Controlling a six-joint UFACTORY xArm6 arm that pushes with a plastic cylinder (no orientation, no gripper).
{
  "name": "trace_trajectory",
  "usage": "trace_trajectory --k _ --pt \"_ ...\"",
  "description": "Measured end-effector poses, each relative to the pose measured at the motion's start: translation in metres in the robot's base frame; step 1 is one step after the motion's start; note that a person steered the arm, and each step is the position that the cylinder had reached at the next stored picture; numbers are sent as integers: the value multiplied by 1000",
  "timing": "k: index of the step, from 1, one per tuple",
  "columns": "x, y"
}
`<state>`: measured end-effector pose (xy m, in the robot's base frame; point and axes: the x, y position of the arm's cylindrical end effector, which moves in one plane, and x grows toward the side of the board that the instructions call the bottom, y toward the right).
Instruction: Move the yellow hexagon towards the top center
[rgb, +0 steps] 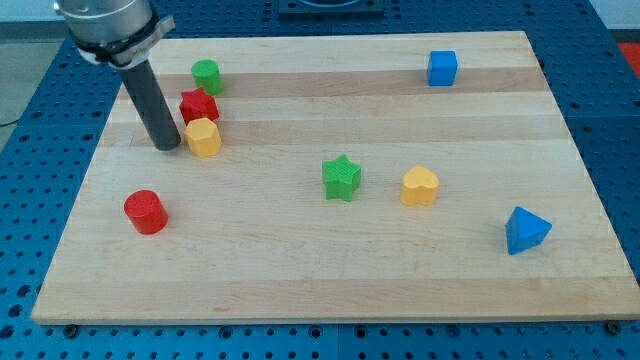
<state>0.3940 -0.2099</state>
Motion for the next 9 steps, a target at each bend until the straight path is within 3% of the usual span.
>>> trace_trajectory --k 2,4,6,9 --pt "6 81" --pt "60 93" --pt "8 115" --pt "-3 97"
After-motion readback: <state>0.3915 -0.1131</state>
